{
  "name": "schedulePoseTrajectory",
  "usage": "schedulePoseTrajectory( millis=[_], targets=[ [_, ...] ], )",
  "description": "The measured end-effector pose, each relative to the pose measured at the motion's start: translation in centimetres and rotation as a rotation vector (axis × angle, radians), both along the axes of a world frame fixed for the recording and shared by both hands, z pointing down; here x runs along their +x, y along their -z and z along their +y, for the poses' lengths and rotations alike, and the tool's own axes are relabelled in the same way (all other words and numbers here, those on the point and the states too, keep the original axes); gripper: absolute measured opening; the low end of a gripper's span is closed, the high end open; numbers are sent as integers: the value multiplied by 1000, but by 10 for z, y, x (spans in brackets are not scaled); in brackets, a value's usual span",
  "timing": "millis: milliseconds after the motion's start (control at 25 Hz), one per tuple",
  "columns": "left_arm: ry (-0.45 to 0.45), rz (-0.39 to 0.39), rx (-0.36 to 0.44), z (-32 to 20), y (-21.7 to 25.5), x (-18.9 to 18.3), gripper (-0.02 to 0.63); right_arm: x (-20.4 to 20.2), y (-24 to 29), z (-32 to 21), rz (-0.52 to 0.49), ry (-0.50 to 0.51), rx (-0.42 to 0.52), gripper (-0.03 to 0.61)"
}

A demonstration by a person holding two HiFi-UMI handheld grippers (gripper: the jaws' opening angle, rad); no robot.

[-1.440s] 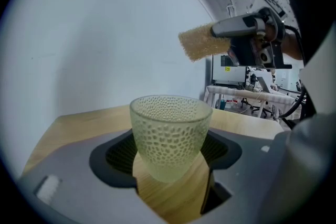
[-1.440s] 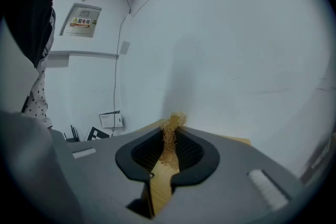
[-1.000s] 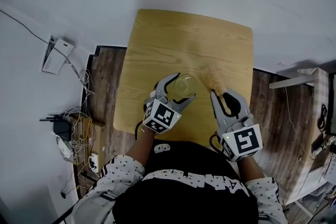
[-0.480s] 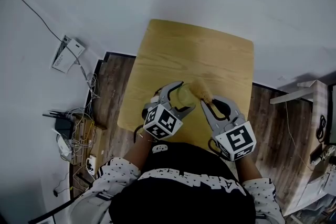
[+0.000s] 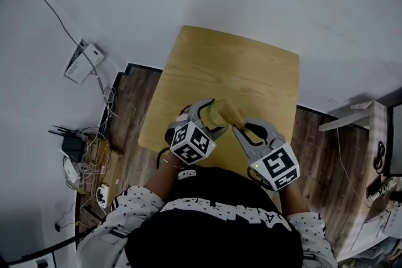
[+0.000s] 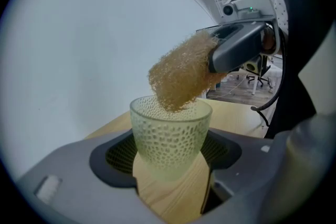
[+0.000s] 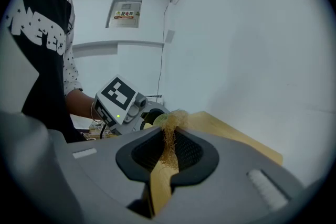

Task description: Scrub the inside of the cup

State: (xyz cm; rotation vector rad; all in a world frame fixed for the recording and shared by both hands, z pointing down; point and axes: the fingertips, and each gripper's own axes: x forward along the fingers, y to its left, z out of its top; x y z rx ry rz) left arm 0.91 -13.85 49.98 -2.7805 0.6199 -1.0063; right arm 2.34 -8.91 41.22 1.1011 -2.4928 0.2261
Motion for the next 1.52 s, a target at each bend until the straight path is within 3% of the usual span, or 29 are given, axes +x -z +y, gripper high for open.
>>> schedulePoseTrajectory(
  millis=[160, 560, 960, 1280, 1520],
  targets=[
    [3, -11, 10, 6, 2, -3, 368, -13, -1, 11, 2, 68, -9, 60],
    [-64, -130, 172, 30, 17, -1, 367, -22, -18, 13, 151, 136, -81, 60],
    [-146, -172, 252, 46, 27, 12, 367, -29, -33, 9, 235, 207, -153, 60],
    [-184, -239, 325, 40, 34, 16, 365, -28, -32, -2, 183, 183, -192, 57],
    [-218, -293, 378, 37, 32, 20, 365, -26, -34, -5, 38, 114, -274, 52]
  ],
)
